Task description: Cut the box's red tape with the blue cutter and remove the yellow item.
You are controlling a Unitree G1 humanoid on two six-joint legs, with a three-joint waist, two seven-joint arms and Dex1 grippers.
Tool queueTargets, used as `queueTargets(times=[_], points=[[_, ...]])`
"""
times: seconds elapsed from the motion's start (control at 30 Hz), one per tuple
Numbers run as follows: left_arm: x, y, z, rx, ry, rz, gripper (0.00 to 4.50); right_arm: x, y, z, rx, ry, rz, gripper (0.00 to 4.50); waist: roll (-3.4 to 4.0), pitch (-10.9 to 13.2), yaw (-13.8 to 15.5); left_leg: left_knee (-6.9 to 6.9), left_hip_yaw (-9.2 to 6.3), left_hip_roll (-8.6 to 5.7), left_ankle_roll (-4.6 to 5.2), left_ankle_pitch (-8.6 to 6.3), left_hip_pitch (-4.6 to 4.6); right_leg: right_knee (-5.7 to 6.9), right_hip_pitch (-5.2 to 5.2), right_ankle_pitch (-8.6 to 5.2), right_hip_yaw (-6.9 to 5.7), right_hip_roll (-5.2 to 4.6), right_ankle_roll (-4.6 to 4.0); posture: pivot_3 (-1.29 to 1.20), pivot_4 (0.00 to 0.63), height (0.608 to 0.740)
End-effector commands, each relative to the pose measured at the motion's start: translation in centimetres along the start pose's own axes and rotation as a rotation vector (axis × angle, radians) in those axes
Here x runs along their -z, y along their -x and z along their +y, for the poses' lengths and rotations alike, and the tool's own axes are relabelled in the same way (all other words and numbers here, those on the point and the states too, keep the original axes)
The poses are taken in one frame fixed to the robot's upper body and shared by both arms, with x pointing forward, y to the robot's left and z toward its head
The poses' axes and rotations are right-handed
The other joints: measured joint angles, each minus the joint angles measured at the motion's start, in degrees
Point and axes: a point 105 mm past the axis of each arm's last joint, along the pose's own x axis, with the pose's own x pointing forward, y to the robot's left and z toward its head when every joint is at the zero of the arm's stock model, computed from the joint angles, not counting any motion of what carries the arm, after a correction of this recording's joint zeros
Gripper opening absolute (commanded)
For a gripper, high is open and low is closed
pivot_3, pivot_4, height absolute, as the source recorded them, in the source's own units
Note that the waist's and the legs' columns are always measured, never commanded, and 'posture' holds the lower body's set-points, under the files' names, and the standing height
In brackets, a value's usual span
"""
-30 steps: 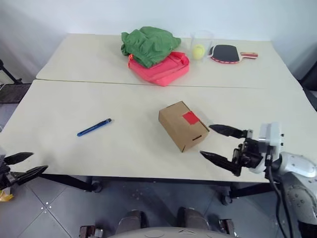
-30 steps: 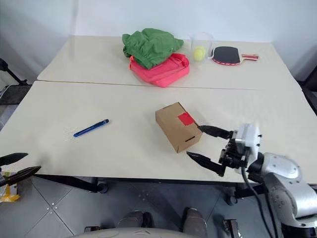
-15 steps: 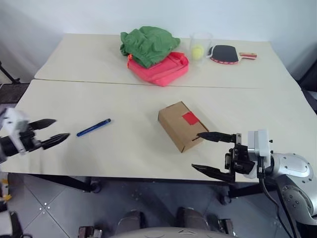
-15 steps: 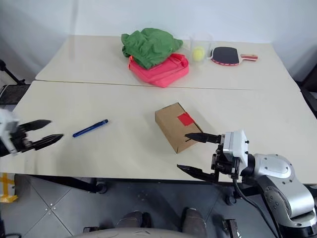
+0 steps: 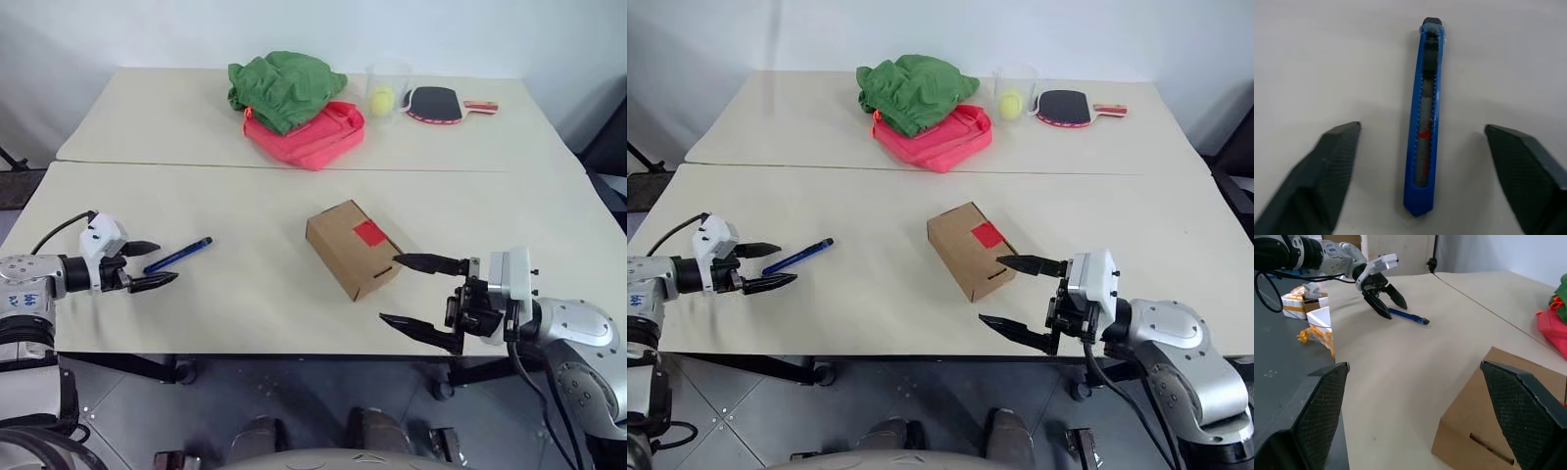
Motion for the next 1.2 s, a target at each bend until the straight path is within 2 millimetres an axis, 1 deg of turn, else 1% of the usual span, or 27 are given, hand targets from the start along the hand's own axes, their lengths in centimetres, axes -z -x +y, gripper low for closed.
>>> queueTargets(times=[0.03,0.2,0.23,0.3,0.33,0.43,0.47,0.5,0.57,0.63,0.7,0.73,0.77,0.8,0.87,0.9,0.97,1.03,1.1,1.17,1.2], points=[[2.5,-0.4,-1.1,0.048,0.043,0.098,3.07,-1.1,0.2,0.2,0.012,0.059,-0.012,4.50,0.01,0.0,0.0,0.00,-0.01,0.00,0.00,0.00,0.01,0.01,0.00,0.00,0.01,0.00,0.00,0.00,0.150,0.740],[3.3,-1.1,-1.6,0.058,0.035,0.116,1.71,-1.0,0.2,0.2,0.021,0.060,-0.012,4.50,0.07,0.0,0.0,0.01,-0.31,0.00,0.01,0.00,0.04,0.03,0.01,0.00,0.04,-0.02,0.00,0.00,0.150,0.740],[3.3,-1.3,-1.7,0.061,0.034,0.113,1.35,-1.0,0.2,0.2,0.021,0.059,-0.011,4.50,0.12,-0.1,0.0,0.01,-0.33,-0.01,0.01,0.00,0.04,0.03,0.02,0.00,0.04,-0.02,0.00,0.00,0.150,0.740],[3.1,-1.7,-1.8,0.069,0.023,0.104,0.79,-1.0,0.2,0.3,0.023,0.059,-0.010,4.50,0.19,-0.1,0.1,0.04,-0.34,-0.02,0.02,-0.01,0.07,0.04,0.05,0.00,0.04,-0.02,0.00,0.00,0.150,0.740],[2.7,-2.0,-2.1,0.092,-0.003,0.089,0.57,-1.0,0.2,0.2,0.024,0.059,-0.010,4.50,0.22,-0.1,0.1,0.08,-0.36,-0.01,0.02,-0.01,0.07,0.05,0.07,0.00,0.04,-0.02,0.00,0.00,0.150,0.740],[1.0,-2.8,-2.6,0.142,-0.051,0.026,0.57,-1.0,0.3,0.2,0.026,0.059,-0.009,4.50,0.23,-0.1,0.4,0.23,-0.40,-0.01,0.06,-0.03,0.06,0.10,0.10,0.00,0.04,-0.05,0.00,0.00,0.150,0.740],[-0.3,-3.1,-2.7,0.168,-0.077,-0.012,0.57,-1.2,0.3,0.2,0.028,0.057,-0.013,4.50,0.23,-0.1,0.6,0.29,-0.41,-0.01,0.08,-0.04,0.05,0.12,0.11,0.00,0.03,-0.07,0.00,0.00,0.150,0.740],[-1.9,-3.4,-3.2,0.224,-0.130,-0.042,0.57,-1.4,0.3,0.5,0.021,0.048,-0.018,4.50,0.23,-0.1,1.1,0.36,-0.41,-0.01,0.11,-0.06,0.02,0.12,0.11,0.00,0.03,-0.07,0.01,0.00,0.150,0.740],[-4.1,-3.8,-4.5,0.324,-0.221,-0.065,0.57,-1.7,0.2,1.1,-0.001,0.034,-0.019,4.50,0.23,-0.1,1.7,0.57,-0.46,0.00,0.16,-0.10,-0.14,0.17,0.06,0.01,0.00,-0.08,0.02,0.00,0.150,0.740],[-6.2,-4.3,-7.4,0.512,-0.340,-0.015,0.57,-1.4,0.0,2.3,-0.059,-0.004,0.014,4.50,0.07,0.0,1.8,0.67,-0.52,-0.01,0.19,-0.12,-0.26,0.15,0.03,0.03,-0.02,-0.08,0.05,0.00,0.150,0.740],[-7.2,-4.7,-9.7,0.621,-0.407,0.038,0.57,-1.0,-0.2,3.2,-0.107,-0.039,0.055,4.50,-0.01,0.0,1.7,0.69,-0.59,-0.01,0.19,-0.13,-0.35,0.13,0.02,0.04,-0.05,-0.06,0.07,0.00,0.150,0.740],[-7.3,-5.4,-11.2,0.680,-0.449,0.097,0.57,-0.3,-0.2,3.8,-0.135,-0.068,0.101,4.50,-0.02,0.0,1.6,0.71,-0.59,-0.01,0.19,-0.13,-0.35,0.11,0.02,0.05,-0.05,-0.06,0.08,0.00,0.150,0.740],[-7.3,-5.8,-12.3,0.717,-0.476,0.139,0.57,0.2,-0.2,4.2,-0.152,-0.089,0.132,4.50,-0.02,0.0,1.6,0.72,-0.58,-0.01,0.19,-0.13,-0.36,0.04,0.04,0.05,-0.03,-0.06,0.08,0.00,0.150,0.740],[-7.4,-6.6,-13.6,0.742,-0.481,0.167,0.54,0.7,-0.3,4.5,-0.156,-0.109,0.159,4.32,-0.02,0.0,1.6,0.71,-0.59,-0.02,0.19,-0.14,-0.32,0.04,0.08,0.05,-0.04,-0.06,0.08,0.00,0.150,0.740],[-7.7,-7.4,-15.3,0.770,-0.470,0.180,0.53,1.3,-0.5,4.6,-0.144,-0.128,0.190,3.85,0.00,0.0,1.4,0.71,-0.58,-0.01,0.19,-0.13,-0.31,0.04,0.08,0.05,-0.03,-0.04,0.08,0.00,0.150,0.740],[-8.0,-8.3,-16.5,0.785,-0.476,0.179,0.53,2.0,-0.6,4.8,-0.142,-0.143,0.223,3.56,0.00,0.0,1.3,0.70,-0.54,0.01,0.19,-0.13,-0.30,0.02,0.08,0.04,0.00,-0.01,0.07,0.00,0.150,0.740],[-8.7,-10.1,-19.3,0.815,-0.488,0.167,0.53,3.7,-0.8,4.7,-0.114,-0.127,0.299,2.83,0.00,0.0,1.5,0.71,-0.51,0.03,0.19,-0.13,-0.30,0.03,0.07,0.04,0.02,0.00,0.06,0.00,0.150,0.740],[-9.4,-12.0,-21.3,0.804,-0.478,0.149,0.53,4.9,-0.9,4.0,-0.040,-0.097,0.352,2.12,-0.01,0.0,1.9,0.75,-0.51,0.02,0.19,-0.13,-0.33,-0.03,0.09,0.04,0.03,-0.01,0.06,0.00,0.150,0.740],[-9.7,-13.1,-22.2,0.775,-0.470,0.148,0.53,5.5,-1.2,3.5,0.017,-0.086,0.368,1.39,-0.02,0.0,2.2,0.83,-0.55,0.00,0.22,-0.12,-0.48,-0.12,0.04,0.04,0.02,-0.02,0.07,0.00,0.150,0.740],[-9.7,-13.6,-22.7,0.757,-0.462,0.155,0.53,6.0,-1.6,3.3,0.043,-0.080,0.379,0.76,0.00,0.0,2.3,0.87,-0.58,0.00,0.22,-0.11,-0.51,-0.11,0.02,0.04,-0.01,-0.01,0.06,0.00,0.150,0.740],[-9.7,-13.7,-23.0,0.758,-0.454,0.162,0.53,6.2,-1.6,3.2,0.057,-0.077,0.387,0.36,0.00,0.0,2.3,0.87,-0.57,0.01,0.22,-0.11,-0.50,-0.09,0.02,0.04,0.00,-0.01,0.06,0.00,0.150,0.740]])
